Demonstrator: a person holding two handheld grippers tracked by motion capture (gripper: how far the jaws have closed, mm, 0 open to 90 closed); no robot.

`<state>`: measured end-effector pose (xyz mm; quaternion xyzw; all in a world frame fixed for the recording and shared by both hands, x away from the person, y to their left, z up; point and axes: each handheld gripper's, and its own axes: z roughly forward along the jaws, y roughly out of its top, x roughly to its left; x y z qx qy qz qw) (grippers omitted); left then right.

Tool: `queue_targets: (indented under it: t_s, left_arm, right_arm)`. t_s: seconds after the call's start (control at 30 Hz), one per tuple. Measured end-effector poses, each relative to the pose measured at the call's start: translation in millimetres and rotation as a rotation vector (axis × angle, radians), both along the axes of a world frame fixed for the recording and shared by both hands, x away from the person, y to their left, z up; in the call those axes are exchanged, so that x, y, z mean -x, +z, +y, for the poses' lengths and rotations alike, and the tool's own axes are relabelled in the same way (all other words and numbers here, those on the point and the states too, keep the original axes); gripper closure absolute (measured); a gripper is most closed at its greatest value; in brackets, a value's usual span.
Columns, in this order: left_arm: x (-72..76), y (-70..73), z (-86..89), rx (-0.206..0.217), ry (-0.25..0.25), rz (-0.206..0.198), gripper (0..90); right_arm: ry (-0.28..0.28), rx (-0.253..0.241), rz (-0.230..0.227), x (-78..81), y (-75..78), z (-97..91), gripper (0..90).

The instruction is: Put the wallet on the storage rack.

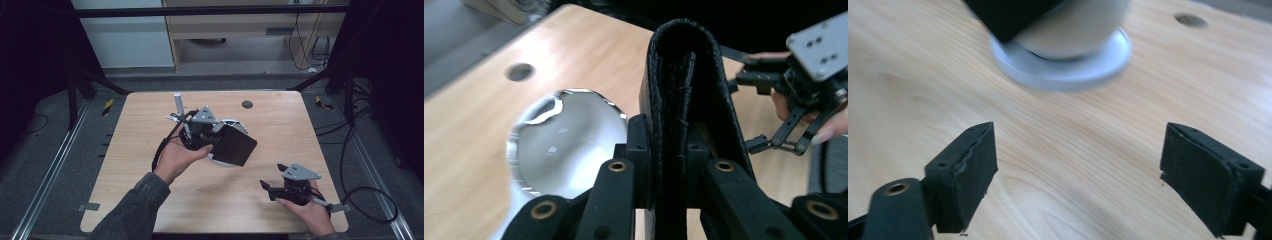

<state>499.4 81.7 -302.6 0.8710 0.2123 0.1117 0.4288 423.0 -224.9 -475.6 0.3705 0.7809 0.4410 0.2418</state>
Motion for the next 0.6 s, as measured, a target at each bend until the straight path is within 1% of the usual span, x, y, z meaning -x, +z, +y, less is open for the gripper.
queue_targets:
  t_s: [0.03,0.07,0.13,0.2,0.23,0.33,0.4,0.47,0.53,0.6]
  left_arm:
    - [-1.0,8.2,2.8,-0.001,0.011,-0.013,80.0]
    - [-1.5,11.8,4.2,0.003,0.020,-0.016,80.0]
    - [-3.6,18.9,7.3,0.013,0.035,-0.018,80.0]
    - [-7.0,24.9,10.0,0.023,0.062,-0.023,80.0]
    - [-9.3,26.8,11.0,0.027,0.078,-0.024,80.0]
    - [-15.0,26.7,11.1,0.028,0.100,-0.024,80.0]
    - [-18.3,24.0,10.4,0.023,0.104,-0.022,80.0]
    - [-21.9,19.5,9.7,0.022,0.111,-0.013,80.0]
    - [-25.2,14.9,9.5,0.022,0.120,-0.006,80.0]
    - [-27.7,11.0,9.9,0.023,0.132,-0.001,80.0]
  right_arm:
    - [-0.018,0.009,0.008,-1.3,-2.9,-0.9,11.8]
    - [-0.041,0.020,0.026,-3.2,-6.4,-1.7,10.8]
    - [-0.061,0.021,0.045,-4.6,-8.6,-3.0,9.2]
    - [-0.088,0.011,0.051,-4.9,-8.8,-5.0,9.1]
    - [-0.094,0.009,0.044,-5.3,-8.6,-6.1,9.1]
    - [-0.131,-0.004,0.053,-6.1,-8.7,-11.1,9.7]
    - [-0.151,-0.008,0.062,-7.2,-9.5,-14.4,9.9]
    - [-0.161,-0.009,0.061,-8.0,-9.7,-17.2,10.0]
    - [-0.171,-0.030,0.070,-8.8,-10.0,-19.8,10.1]
    - [-0.173,-0.037,0.079,-9.1,-10.2,-20.6,10.1]
